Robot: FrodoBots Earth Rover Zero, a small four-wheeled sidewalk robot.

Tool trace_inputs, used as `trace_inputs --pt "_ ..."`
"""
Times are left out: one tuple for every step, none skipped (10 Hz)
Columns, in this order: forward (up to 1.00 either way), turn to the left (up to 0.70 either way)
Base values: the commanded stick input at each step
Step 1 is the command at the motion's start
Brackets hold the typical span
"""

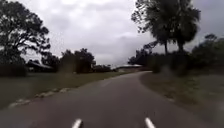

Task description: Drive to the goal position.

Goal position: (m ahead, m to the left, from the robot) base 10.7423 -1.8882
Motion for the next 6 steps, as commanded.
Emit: trace_inputs --pt "0.84 0.03" --pt "0.84 0.03" --pt "0.84 0.03" --pt "0.84 0.03" --pt "0.84 0.03" --pt "0.84 0.03"
